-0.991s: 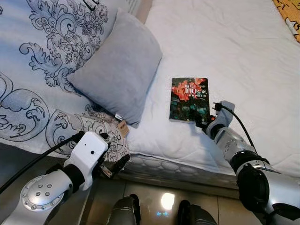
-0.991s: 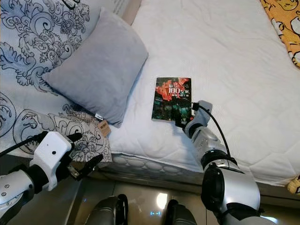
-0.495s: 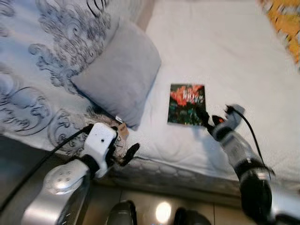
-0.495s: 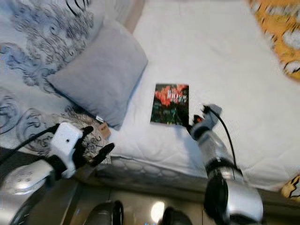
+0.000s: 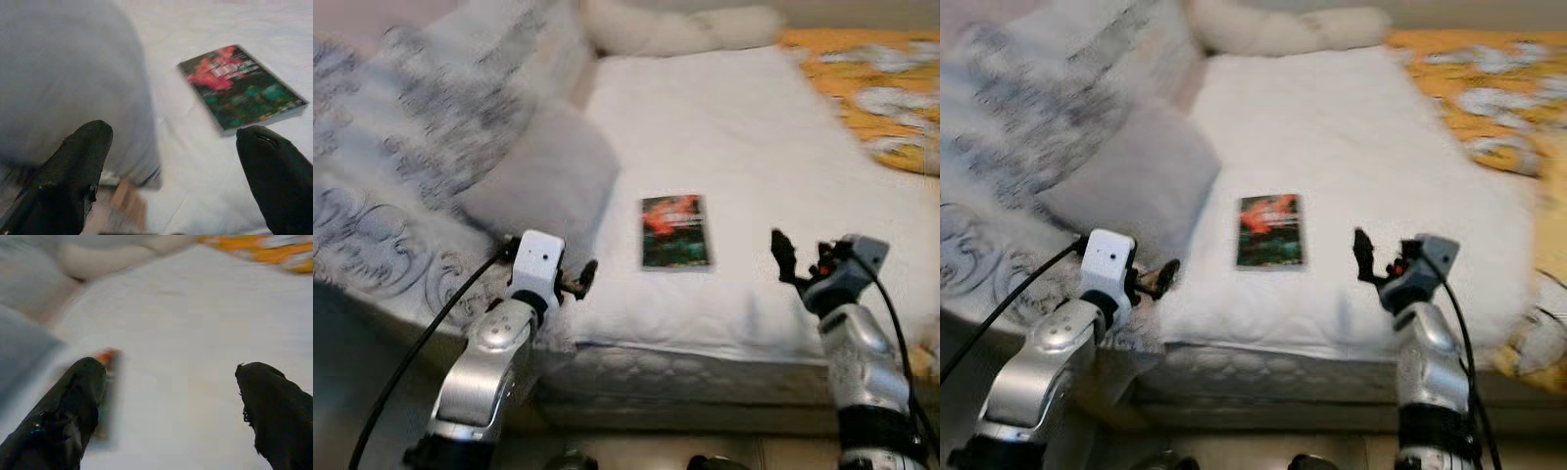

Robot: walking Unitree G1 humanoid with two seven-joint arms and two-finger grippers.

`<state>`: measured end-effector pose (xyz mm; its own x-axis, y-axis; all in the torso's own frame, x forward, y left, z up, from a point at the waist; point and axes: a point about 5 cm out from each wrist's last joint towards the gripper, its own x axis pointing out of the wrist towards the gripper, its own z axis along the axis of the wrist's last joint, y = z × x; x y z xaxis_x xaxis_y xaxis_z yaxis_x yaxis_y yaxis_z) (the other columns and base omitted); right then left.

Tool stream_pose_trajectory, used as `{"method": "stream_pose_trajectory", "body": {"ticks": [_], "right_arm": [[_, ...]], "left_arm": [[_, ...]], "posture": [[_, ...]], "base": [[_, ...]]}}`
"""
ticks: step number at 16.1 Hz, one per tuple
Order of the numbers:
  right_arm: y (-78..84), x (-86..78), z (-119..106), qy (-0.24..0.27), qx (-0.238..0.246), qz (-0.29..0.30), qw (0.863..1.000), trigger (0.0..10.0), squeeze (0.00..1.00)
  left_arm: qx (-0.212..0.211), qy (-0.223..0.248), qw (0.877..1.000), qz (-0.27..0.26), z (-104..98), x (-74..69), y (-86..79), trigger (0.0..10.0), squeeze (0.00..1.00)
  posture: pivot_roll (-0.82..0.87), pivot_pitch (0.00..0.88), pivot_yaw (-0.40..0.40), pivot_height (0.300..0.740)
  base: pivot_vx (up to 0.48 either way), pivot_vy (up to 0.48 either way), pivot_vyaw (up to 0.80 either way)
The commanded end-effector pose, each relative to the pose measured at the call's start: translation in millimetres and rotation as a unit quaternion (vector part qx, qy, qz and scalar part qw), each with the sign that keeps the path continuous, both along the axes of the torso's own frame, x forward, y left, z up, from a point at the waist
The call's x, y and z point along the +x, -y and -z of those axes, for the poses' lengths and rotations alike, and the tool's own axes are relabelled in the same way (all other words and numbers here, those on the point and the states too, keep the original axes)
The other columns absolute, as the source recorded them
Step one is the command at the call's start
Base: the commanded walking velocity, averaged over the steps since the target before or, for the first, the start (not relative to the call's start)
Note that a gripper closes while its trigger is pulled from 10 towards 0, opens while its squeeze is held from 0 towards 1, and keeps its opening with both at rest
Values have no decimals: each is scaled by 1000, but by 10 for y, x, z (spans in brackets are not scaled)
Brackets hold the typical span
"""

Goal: Clean up the room

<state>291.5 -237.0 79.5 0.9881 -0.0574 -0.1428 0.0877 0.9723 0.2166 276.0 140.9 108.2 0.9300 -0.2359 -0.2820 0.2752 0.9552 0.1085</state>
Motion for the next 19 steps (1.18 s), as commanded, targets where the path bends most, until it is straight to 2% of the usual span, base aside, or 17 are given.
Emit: {"method": "stream_pose_trajectory", "body": {"ticks": [1, 2, 3, 5, 6, 8, 10, 13, 15, 19], "right_arm": [[-86, 2, -20, -13, -11, 14, 1000, 10000, 0], [-150, -35, -22, -14, -9, 9, 1000, 10000, 0], [-211, -56, -4, -19, -34, -4, 999, 10000, 0], [-335, -110, 58, -38, -47, -7, 998, 10000, 0], [-352, -117, 61, -39, -50, -9, 998, 10000, 0], [-506, -130, -8, -26, -59, -33, 997, 10000, 0], [-538, -112, -63, -12, -67, -40, 997, 10000, 0], [-489, -100, -66, -14, -67, -30, 997, 10000, 0], [-459, -58, -91, -19, -77, -17, 997, 10000, 0], [-517, -26, -50, -33, -82, -35, 995, 10000, 0]], "left_arm": [[16, 11, 1000, -14, 20, 31, -27, 10000, 0], [16, 19, 999, -27, 8, 46, -67, 10000, 0], [19, 21, 999, -43, 7, 51, -127, 10000, 0], [28, 25, 996, -79, 21, 61, -255, 10000, 0], [28, 25, 996, -82, 21, 64, -264, 10000, 0], [37, 36, 995, -81, 8, 95, -292, 10000, 0], [36, 39, 995, -88, 18, 98, -314, 10000, 0], [31, 45, 993, -104, 2, 142, -339, 10000, 0], [24, 46, 993, -110, 27, 181, -314, 10000, 0], [25, 43, 994, -99, 66, 201, -261, 10000, 0]], "posture": [[-86, 0, 63, 740], [-74, 0, 48, 740], [-62, 0, 36, 740], [-35, 0, 15, 740], [-35, 0, 15, 740], [-34, 0, 8, 740], [-26, 0, -2, 740], [-34, 0, 0, 740], [-46, 0, 3, 740], [-18, 0, -20, 740]], "base": [[0, -442, 0], [0, -439, 0], [0, -435, 0], [0, -435, 0], [0, -435, 0], [0, -433, 0], [0, -431, 0], [0, -430, 0], [0, -431, 0], [0, -430, 0]]}}
